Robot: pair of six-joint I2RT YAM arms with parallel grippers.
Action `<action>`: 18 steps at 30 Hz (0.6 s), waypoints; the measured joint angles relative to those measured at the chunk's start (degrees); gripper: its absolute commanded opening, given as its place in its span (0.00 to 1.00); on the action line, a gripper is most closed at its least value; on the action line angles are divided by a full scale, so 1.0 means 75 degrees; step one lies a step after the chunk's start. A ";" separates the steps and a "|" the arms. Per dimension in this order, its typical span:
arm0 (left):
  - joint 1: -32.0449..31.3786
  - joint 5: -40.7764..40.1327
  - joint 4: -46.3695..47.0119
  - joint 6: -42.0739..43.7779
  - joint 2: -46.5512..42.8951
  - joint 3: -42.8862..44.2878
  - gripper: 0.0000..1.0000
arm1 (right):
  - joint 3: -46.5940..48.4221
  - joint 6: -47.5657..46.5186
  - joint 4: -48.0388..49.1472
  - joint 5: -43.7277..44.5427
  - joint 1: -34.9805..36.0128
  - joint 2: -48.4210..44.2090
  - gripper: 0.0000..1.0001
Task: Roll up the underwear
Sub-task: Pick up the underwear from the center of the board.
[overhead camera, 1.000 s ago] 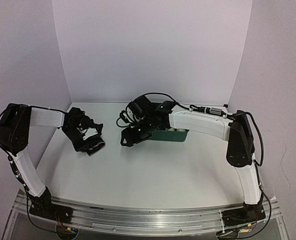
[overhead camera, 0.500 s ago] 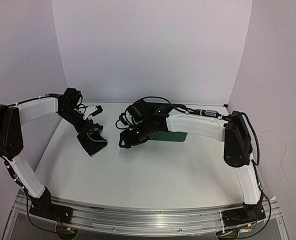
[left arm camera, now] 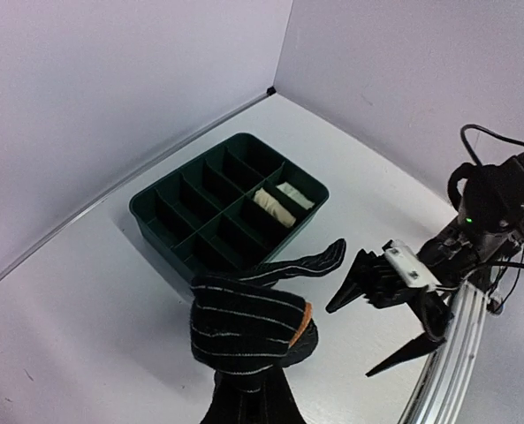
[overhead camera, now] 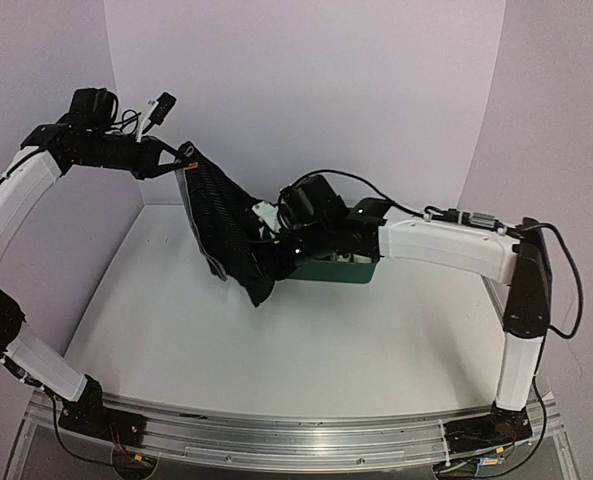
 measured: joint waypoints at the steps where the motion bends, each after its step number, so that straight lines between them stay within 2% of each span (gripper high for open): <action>1: 0.0000 0.0015 0.0046 -0.0241 -0.0098 -0.0005 0.00 | -0.0055 -0.0184 0.0157 0.0021 0.0059 -0.0244 0.86; 5: 0.0000 0.0044 0.0473 -0.1374 -0.0456 -0.0254 0.00 | -0.0140 -0.0815 0.0759 0.0152 0.0546 -0.1048 0.80; 10: 0.0000 0.0067 0.0910 -0.3003 -0.0668 -0.0737 0.00 | -0.0164 -0.0895 0.1237 0.0530 0.1277 -0.1260 0.76; 15: 0.0000 0.0069 0.1081 -0.4021 -0.0668 -0.0784 0.00 | -0.0256 -0.0642 0.2039 0.0249 0.1678 -0.1076 0.78; 18: 0.0000 0.0119 0.1209 -0.4414 -0.0668 -0.0786 0.00 | 0.0167 -0.0442 0.2631 0.0245 0.1743 -0.0482 0.82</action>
